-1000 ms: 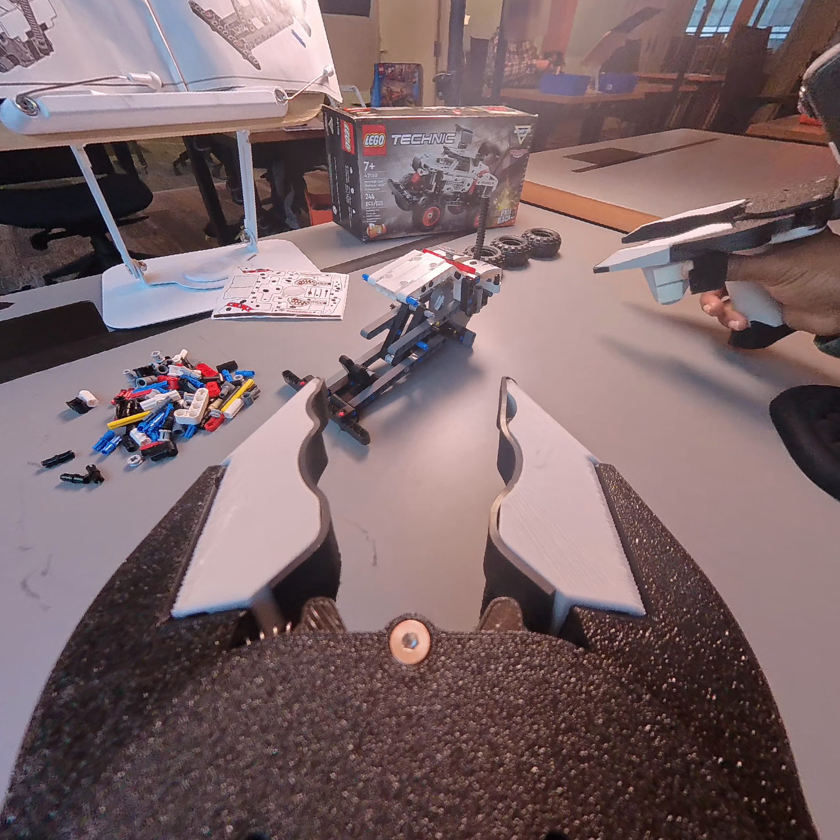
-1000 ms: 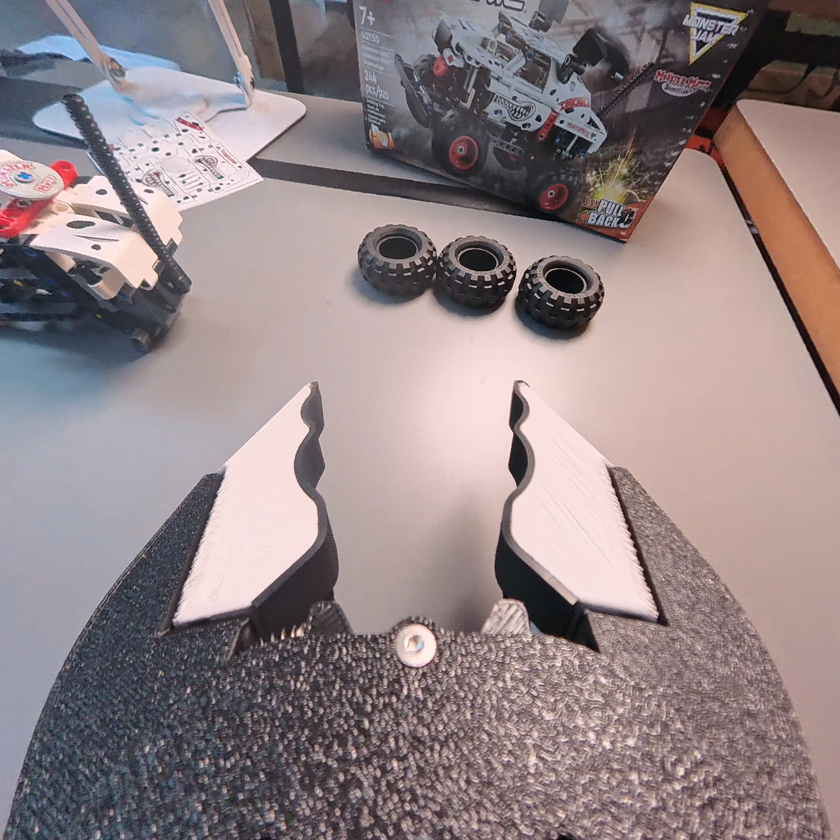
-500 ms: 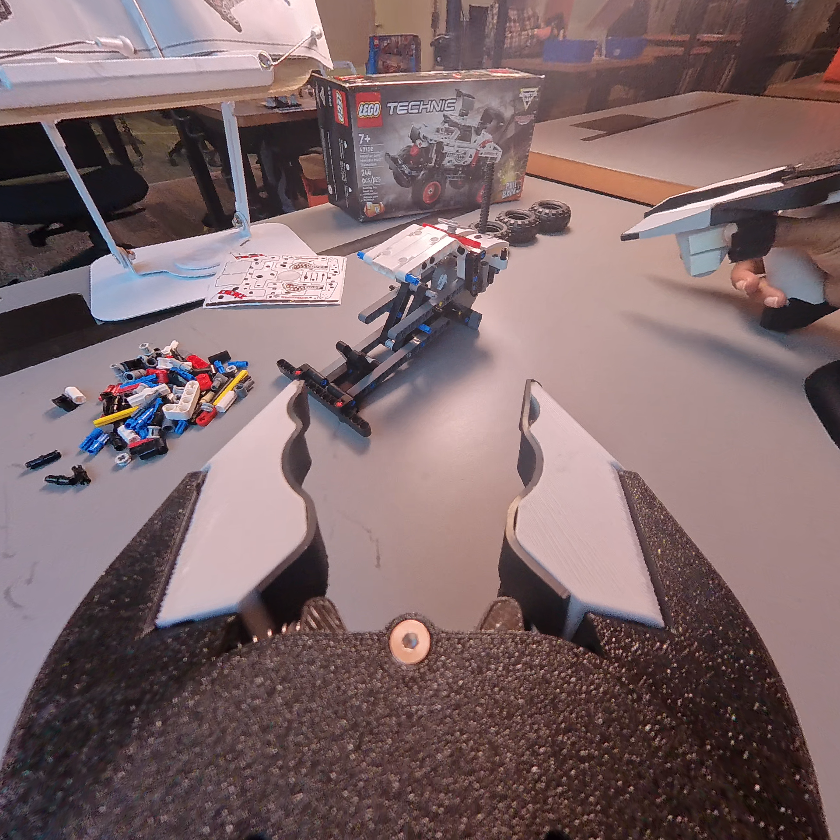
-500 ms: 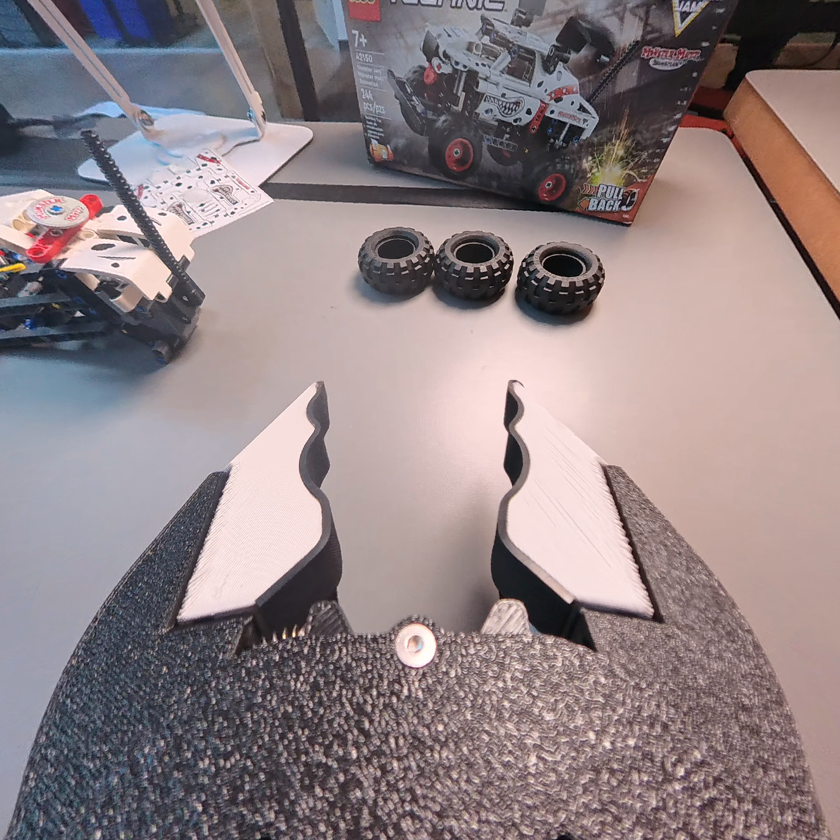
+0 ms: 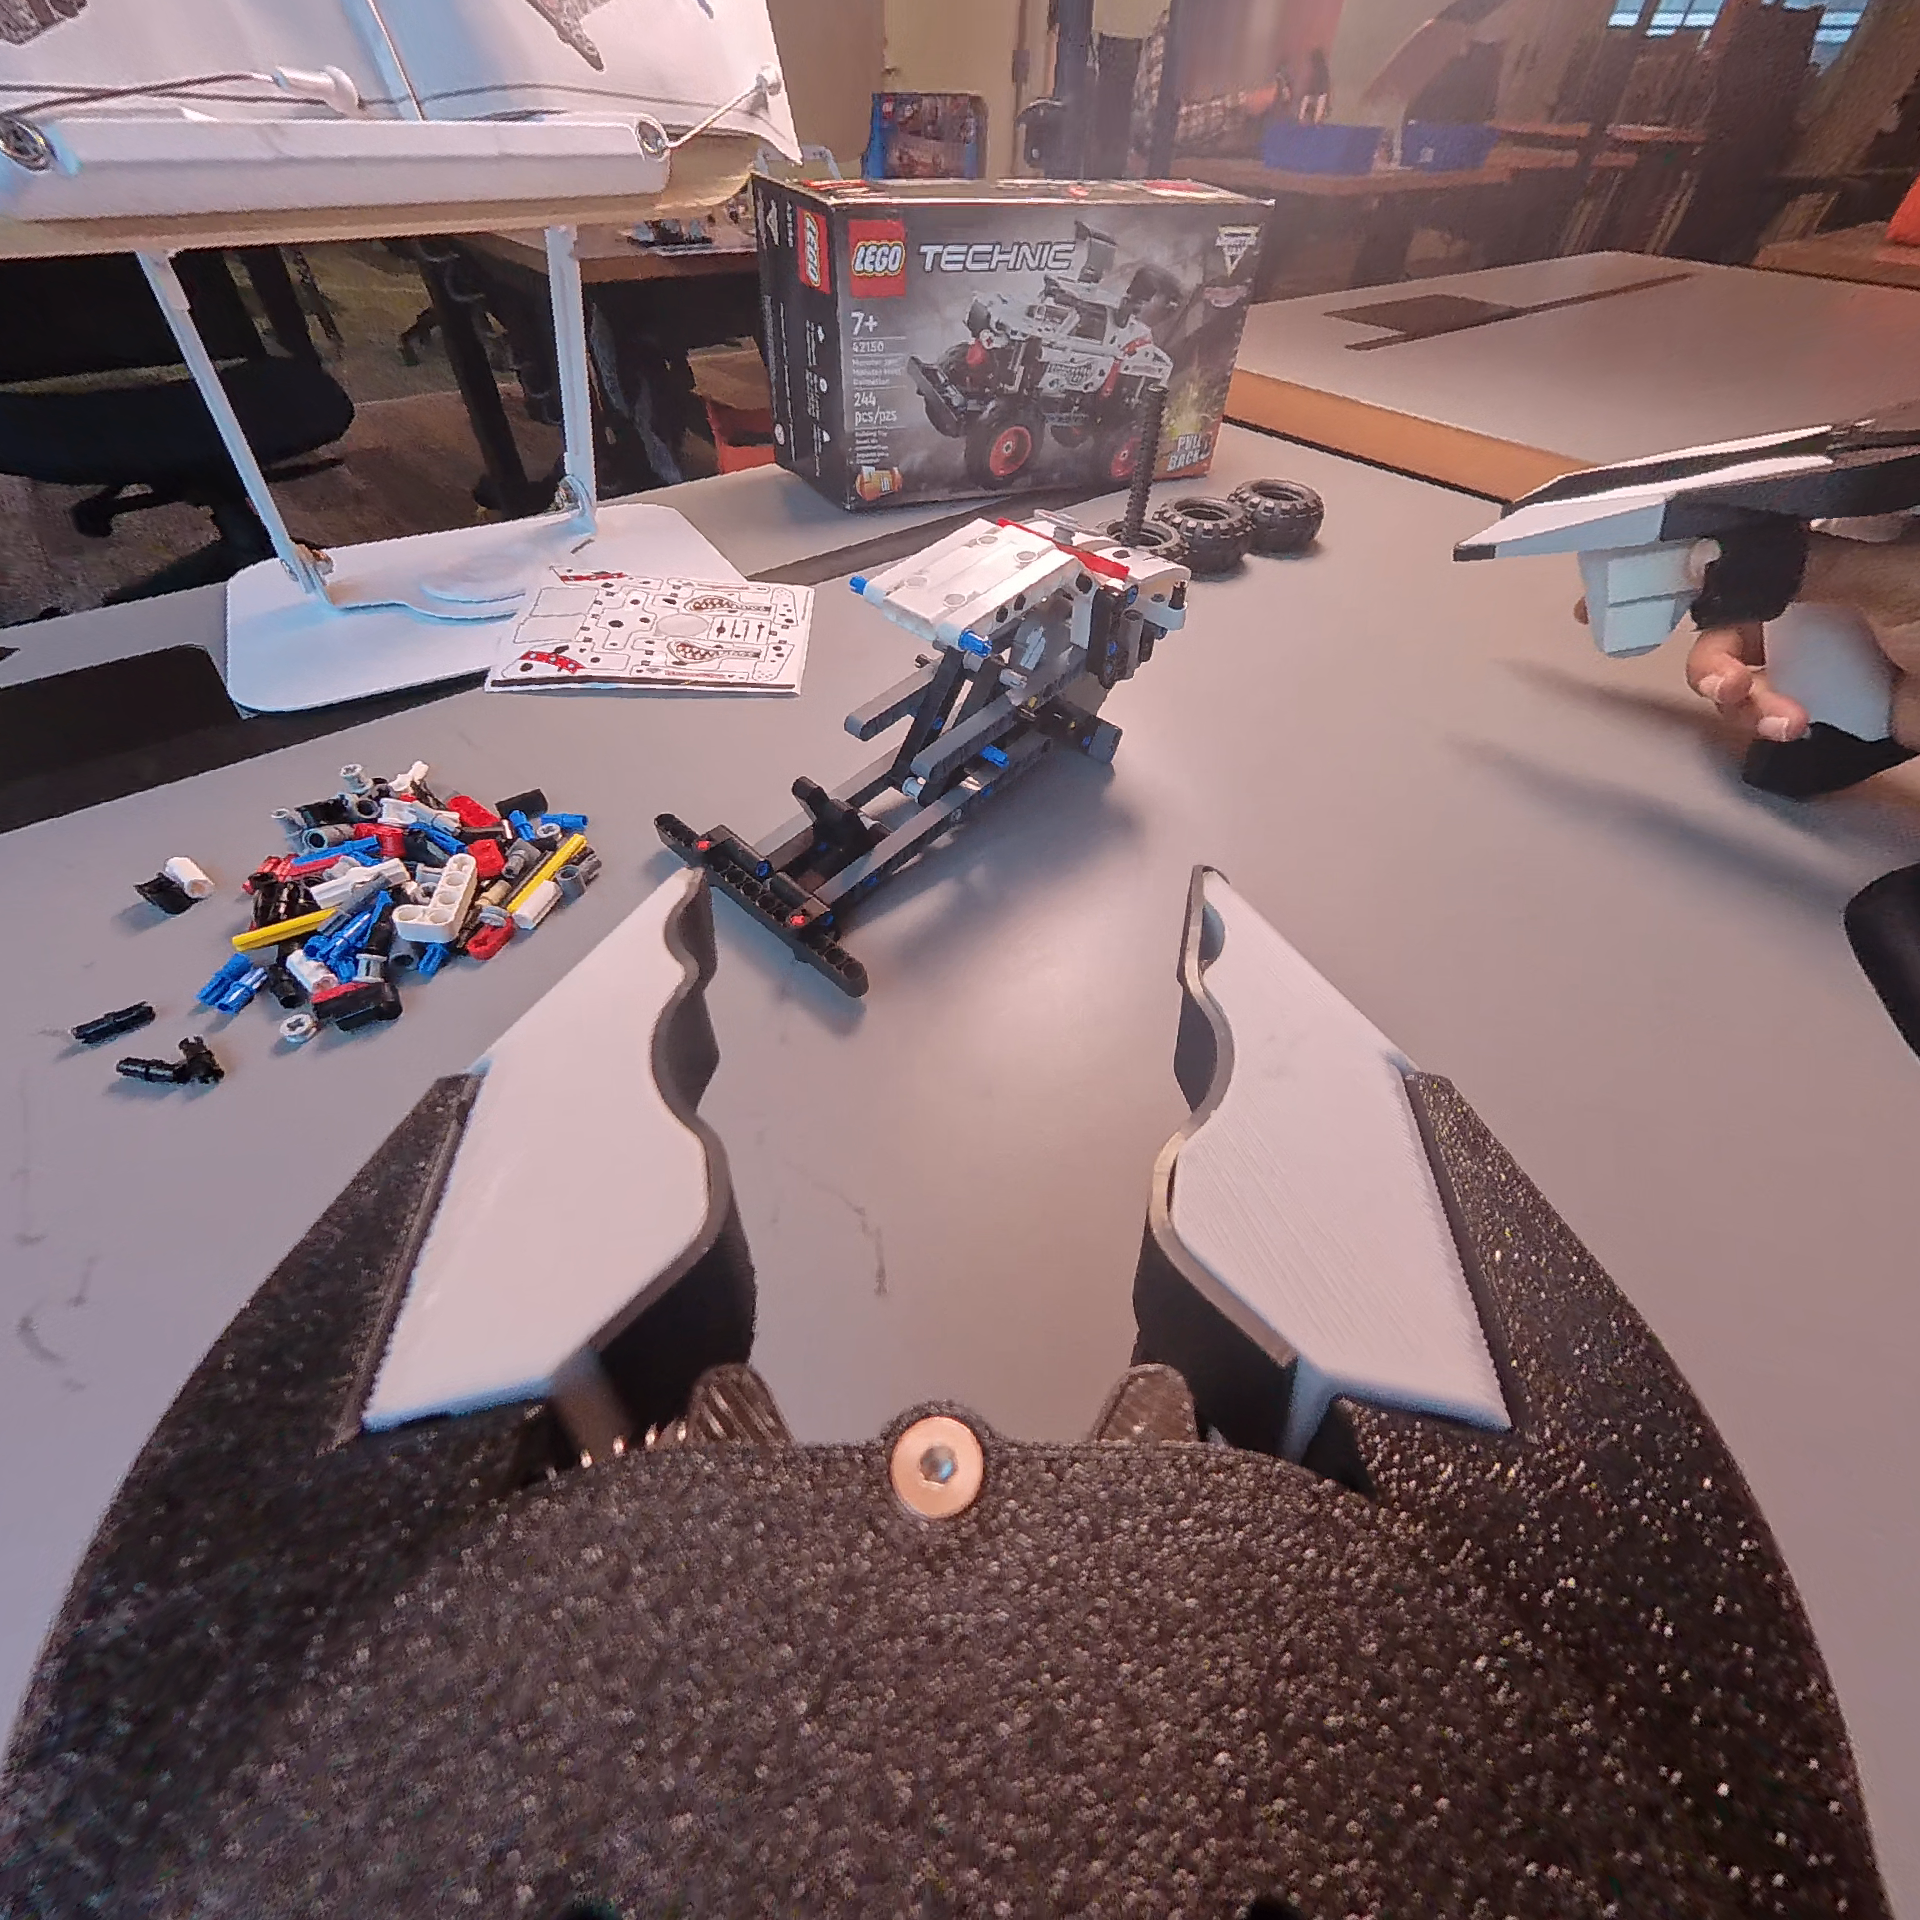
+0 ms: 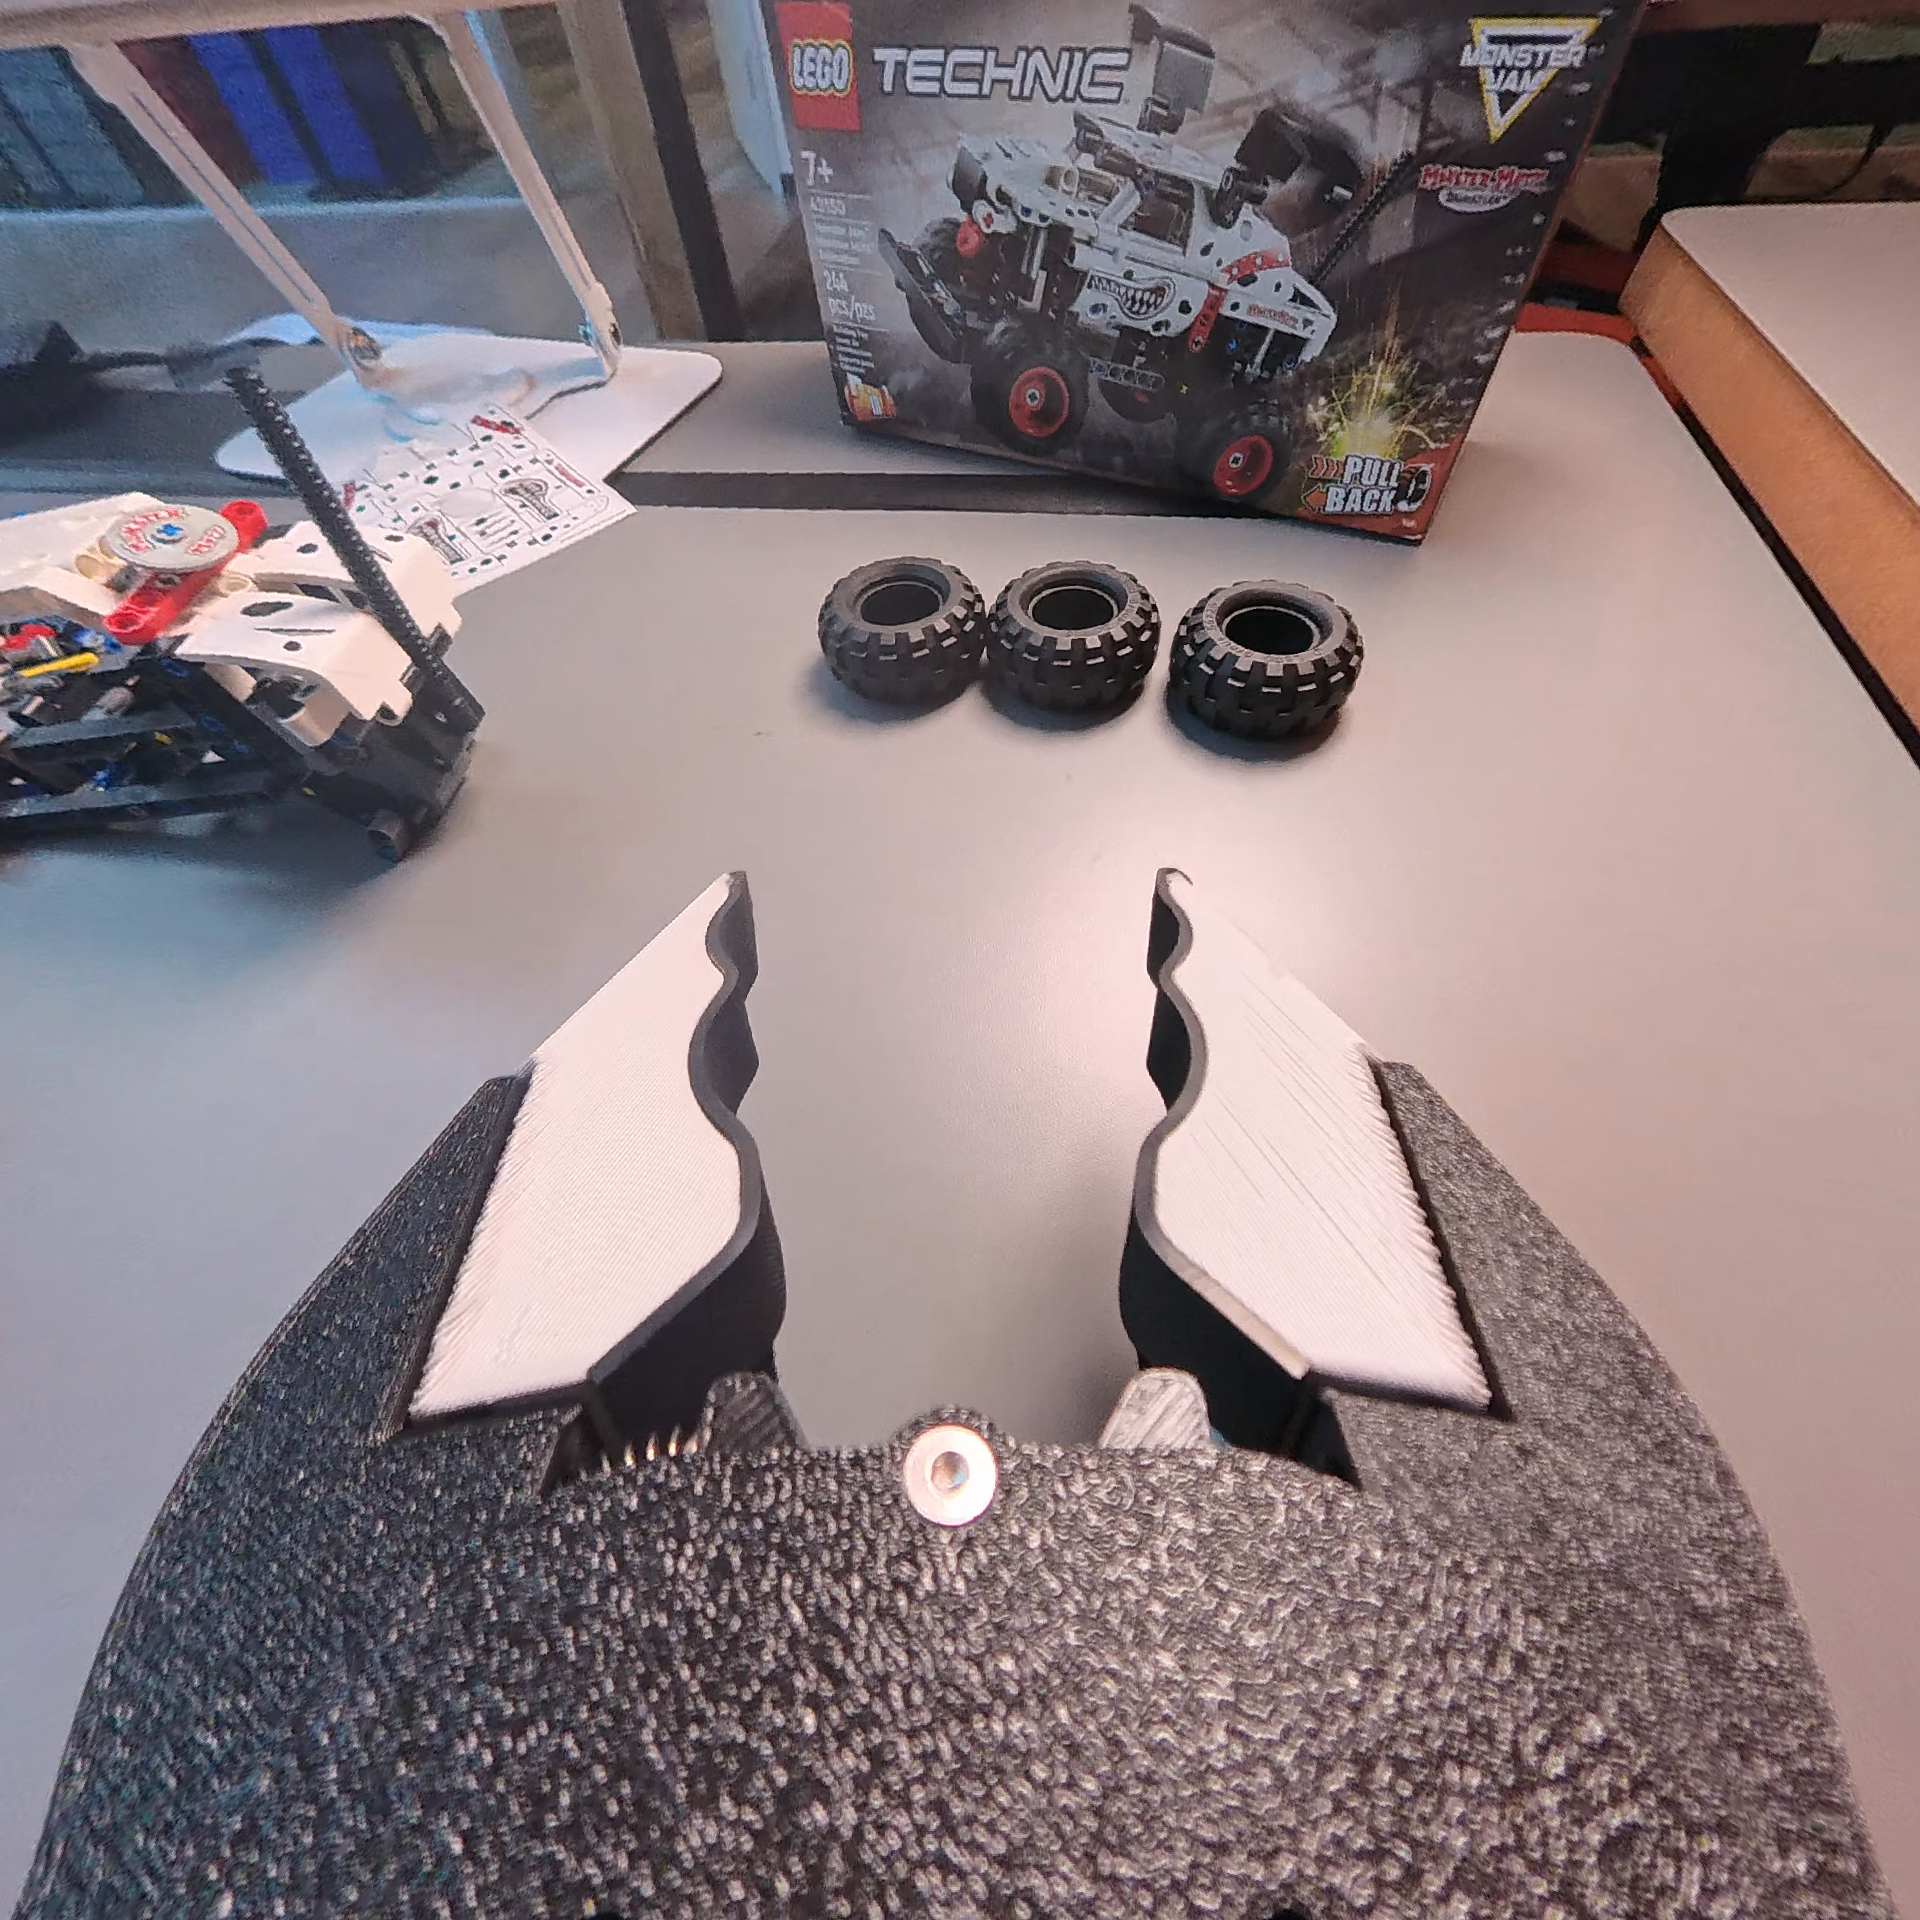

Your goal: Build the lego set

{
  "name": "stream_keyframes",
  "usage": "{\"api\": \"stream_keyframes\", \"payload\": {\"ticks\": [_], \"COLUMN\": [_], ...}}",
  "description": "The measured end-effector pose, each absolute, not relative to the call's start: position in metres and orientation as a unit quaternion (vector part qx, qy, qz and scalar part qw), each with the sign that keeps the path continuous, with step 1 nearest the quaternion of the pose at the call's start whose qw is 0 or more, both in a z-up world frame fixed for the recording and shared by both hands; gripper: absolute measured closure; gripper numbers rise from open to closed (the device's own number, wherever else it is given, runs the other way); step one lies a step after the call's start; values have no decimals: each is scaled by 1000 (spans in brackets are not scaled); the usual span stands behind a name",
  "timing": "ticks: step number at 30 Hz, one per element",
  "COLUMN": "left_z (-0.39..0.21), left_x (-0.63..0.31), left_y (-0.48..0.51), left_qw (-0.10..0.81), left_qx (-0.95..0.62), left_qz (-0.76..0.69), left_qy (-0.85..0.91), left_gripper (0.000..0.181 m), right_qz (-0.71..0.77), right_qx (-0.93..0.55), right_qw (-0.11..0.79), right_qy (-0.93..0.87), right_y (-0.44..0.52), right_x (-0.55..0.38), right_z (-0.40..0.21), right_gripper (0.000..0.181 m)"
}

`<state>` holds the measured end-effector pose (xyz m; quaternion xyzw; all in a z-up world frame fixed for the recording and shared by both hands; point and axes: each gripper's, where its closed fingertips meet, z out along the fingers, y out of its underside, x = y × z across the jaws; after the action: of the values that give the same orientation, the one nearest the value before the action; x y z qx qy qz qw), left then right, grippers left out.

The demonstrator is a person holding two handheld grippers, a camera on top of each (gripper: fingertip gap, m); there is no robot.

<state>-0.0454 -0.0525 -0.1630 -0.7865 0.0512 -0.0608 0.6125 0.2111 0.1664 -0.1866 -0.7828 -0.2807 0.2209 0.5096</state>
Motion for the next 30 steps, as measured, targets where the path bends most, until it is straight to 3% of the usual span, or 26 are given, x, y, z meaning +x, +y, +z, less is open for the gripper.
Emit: {"api": "stream_keyframes", "payload": {"ticks": [30], "left_z": [-159], "left_x": [-52], "left_y": [-54], "left_qw": [621], "left_qx": [-782], "left_qz": [-38], "left_qy": [47], "left_gripper": [93], "right_qz": [210], "right_qx": [-792], "right_qw": [502], "right_qy": [-279], "right_y": [167], "right_x": [211], "right_z": [-192], "right_gripper": [105]}}
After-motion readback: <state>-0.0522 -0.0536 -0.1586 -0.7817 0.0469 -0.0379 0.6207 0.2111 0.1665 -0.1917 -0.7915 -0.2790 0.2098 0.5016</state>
